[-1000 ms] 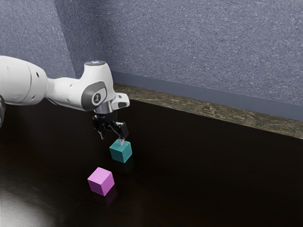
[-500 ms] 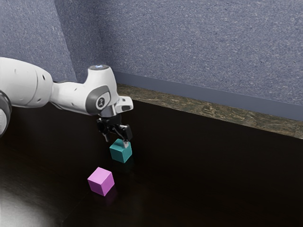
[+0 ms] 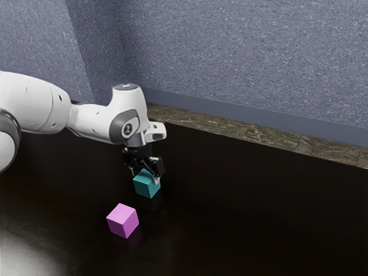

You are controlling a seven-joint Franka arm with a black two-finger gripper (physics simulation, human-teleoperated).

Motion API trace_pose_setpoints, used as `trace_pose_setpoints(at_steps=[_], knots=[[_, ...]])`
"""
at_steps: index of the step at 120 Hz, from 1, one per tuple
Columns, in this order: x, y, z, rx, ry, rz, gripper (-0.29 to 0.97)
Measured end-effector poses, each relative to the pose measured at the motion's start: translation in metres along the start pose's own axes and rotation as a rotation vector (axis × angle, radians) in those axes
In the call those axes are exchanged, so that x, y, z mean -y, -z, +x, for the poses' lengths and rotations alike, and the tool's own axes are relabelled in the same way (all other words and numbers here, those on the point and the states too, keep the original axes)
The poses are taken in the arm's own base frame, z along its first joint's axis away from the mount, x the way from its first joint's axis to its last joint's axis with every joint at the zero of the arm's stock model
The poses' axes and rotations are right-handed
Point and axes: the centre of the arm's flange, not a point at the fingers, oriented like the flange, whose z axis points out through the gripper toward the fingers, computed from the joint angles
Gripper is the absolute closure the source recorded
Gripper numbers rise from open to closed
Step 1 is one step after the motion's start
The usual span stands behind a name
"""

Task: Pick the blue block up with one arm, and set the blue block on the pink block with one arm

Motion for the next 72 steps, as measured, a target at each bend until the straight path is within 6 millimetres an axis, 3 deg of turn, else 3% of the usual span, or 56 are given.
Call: trace_pose_setpoints(at_steps=[60,72], knots=[[0.002,-0.025,0.005,0.006,-0.047,0.015,0.00],[0.003,-0.023,0.008,-0.002,-0.049,0.013,0.06]])
